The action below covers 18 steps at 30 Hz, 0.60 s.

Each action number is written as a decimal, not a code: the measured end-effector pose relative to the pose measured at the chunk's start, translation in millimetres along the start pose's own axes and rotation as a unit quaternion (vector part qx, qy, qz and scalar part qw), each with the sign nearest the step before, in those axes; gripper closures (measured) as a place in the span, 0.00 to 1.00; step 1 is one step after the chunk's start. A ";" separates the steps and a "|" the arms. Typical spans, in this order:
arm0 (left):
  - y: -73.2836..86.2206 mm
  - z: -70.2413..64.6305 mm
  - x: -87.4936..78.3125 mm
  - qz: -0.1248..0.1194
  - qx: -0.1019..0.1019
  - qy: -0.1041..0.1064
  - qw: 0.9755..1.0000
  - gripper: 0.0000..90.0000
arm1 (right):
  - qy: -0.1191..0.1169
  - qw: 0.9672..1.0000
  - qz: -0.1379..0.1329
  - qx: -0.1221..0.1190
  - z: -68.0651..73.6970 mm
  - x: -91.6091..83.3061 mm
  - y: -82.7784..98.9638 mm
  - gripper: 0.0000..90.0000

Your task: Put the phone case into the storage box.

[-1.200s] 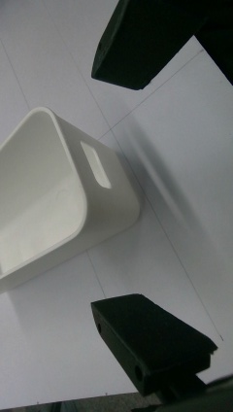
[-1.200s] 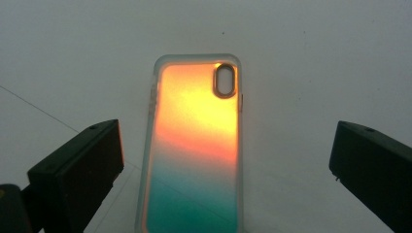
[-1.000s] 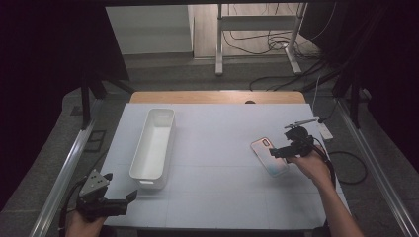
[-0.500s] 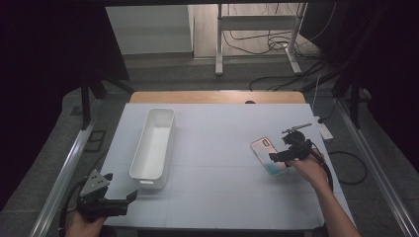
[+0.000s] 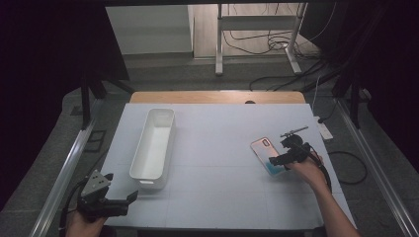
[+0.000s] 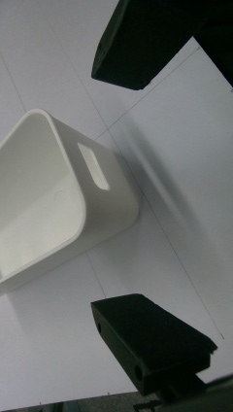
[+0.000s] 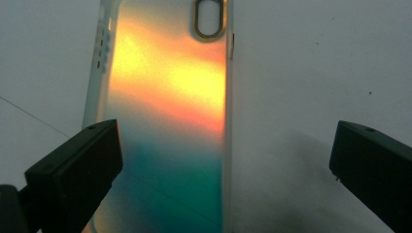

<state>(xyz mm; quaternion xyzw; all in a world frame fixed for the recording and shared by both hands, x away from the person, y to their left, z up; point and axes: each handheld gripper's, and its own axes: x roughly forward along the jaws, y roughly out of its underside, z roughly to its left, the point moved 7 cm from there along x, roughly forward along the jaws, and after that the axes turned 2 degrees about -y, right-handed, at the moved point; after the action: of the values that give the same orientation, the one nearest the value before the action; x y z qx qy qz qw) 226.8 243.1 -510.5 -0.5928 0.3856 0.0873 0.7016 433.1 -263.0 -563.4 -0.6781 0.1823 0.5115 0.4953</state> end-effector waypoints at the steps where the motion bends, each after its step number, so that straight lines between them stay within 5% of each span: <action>1: 0.0 0.0 0.0 0.000 0.000 0.000 1.000 0.01 | 0.000 1.000 0.004 -0.002 -0.4 1.4 1.0 0.00; 18: 0.1 -1.0 0.6 0.003 0.006 -0.002 1.000 0.01 | 0.000 1.000 0.020 0.000 -0.6 8.3 6.4 0.00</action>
<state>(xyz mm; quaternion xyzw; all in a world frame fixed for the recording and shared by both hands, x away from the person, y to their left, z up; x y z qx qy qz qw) 226.6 242.0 -510.9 -0.5871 0.3870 0.0883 0.7055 432.0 -264.2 -573.7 -0.6744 0.1953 0.5215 0.4848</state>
